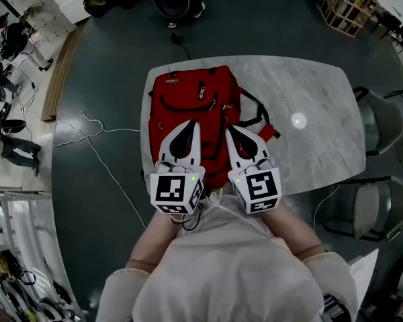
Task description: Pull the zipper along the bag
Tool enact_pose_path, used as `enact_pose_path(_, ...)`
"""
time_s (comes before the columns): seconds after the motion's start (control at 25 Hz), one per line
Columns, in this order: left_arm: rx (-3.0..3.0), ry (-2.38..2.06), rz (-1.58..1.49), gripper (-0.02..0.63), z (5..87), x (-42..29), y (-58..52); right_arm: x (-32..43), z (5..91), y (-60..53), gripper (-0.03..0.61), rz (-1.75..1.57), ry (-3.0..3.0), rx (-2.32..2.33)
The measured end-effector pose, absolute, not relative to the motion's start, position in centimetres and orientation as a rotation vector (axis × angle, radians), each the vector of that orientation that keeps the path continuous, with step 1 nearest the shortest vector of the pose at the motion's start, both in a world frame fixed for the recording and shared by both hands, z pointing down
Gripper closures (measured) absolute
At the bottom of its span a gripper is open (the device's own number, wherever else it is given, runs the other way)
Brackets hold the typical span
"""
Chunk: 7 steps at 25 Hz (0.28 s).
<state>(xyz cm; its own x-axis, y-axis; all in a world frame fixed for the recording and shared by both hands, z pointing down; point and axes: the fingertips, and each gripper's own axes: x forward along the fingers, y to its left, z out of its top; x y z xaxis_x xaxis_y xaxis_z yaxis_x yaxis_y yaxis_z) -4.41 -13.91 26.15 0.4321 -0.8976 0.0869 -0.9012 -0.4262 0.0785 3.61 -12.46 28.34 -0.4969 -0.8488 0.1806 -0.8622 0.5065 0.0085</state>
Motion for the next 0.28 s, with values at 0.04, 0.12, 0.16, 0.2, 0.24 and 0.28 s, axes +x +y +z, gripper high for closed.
enact_pose_path(0.04,2.557,-1.612,0.054,0.595,26.28,-4.46,-13.99,3.62,28.3,-12.5,0.552,0.123,-2.582,1.484)
enact_pose_path(0.12,2.55,-1.606,0.071,0.595,26.51,-4.46,-14.28,3.67,28.09,-12.69,0.552,0.114,-2.583,1.493)
enact_pose_path(0.16,2.547,-1.604,0.079,0.595,26.63,-4.41,-14.41,3.69,28.03,-12.8,0.552,0.111,-2.585,1.495)
enact_pose_path(0.2,2.546,-1.601,0.085,0.595,26.74,-4.35,-14.53,3.71,28.02,-12.9,0.552,0.11,-2.587,1.495)
enact_pose_path(0.24,2.545,-1.599,0.089,0.595,26.85,-4.29,-14.64,3.73,28.04,-13.02,0.552,0.11,-2.588,1.493)
enact_pose_path(0.28,2.545,-1.598,0.093,0.595,26.95,-4.22,-14.75,3.75,28.09,-13.14,0.552,0.111,-2.589,1.492)
